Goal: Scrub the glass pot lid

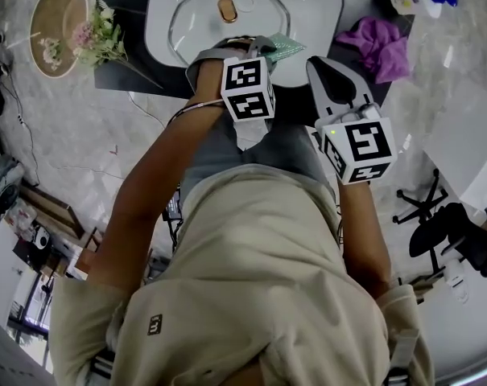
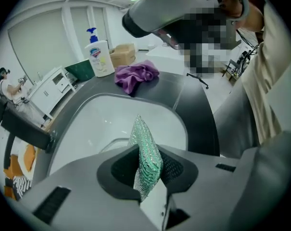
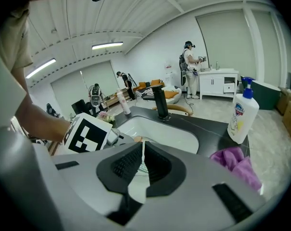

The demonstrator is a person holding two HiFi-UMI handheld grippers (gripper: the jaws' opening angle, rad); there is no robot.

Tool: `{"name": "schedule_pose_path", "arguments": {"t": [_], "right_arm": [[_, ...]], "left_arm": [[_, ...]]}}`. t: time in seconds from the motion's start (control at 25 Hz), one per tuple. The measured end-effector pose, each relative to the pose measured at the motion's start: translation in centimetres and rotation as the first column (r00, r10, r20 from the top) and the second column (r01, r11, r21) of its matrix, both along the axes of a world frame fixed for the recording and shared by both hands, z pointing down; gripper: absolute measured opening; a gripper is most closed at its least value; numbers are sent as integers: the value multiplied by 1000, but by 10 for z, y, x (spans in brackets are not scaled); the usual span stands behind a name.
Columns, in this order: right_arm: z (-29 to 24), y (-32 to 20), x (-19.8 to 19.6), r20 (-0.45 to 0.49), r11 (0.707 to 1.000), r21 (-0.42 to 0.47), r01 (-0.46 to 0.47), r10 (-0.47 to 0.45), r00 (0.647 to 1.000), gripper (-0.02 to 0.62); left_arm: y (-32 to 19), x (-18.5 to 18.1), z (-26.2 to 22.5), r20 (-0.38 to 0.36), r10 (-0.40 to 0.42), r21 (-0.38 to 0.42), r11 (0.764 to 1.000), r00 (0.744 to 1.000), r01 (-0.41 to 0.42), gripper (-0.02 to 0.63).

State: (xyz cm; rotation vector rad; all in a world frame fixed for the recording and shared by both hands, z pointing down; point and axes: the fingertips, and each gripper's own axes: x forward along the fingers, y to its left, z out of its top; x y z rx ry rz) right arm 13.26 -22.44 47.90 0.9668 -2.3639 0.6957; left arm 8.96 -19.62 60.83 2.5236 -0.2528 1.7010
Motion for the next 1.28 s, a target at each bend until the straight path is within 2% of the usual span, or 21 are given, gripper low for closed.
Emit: {"name": "schedule_pose_path", "arguments": {"t": [0.2,0.48,0.64,0.8,1.04,1.12,1.28], "right_arm": [[1,-2,10,-1,1000,-1,-17,17,1000,29],[4,-3,1,-8,1000,-3,-3,3,1000,29],[4,-3,-14,-10,1000,-1,30,-30,1000,29],[4,0,-33,-10,997,1,72,-72,997,29],[6,6,-54,-17,994,-6,109,-109,994,29],[8,8,-57,-19,993,-10,114,-114,993,29],[11,8,-56,-23,994,-14,111,-112,993,29]], "left_arm": [[-2,7,2,5,39,12,999,999,-39,97],[-13,-33,0,32,-19,53,998,999,17,97],[-17,-82,-3,69,-94,77,993,993,89,97],[-15,-148,-3,129,-170,91,983,977,159,95],[-11,-249,7,252,-297,106,955,921,279,95],[-10,-267,6,268,-319,107,948,909,301,95],[-9,-271,7,273,-316,109,949,909,297,95]]}}
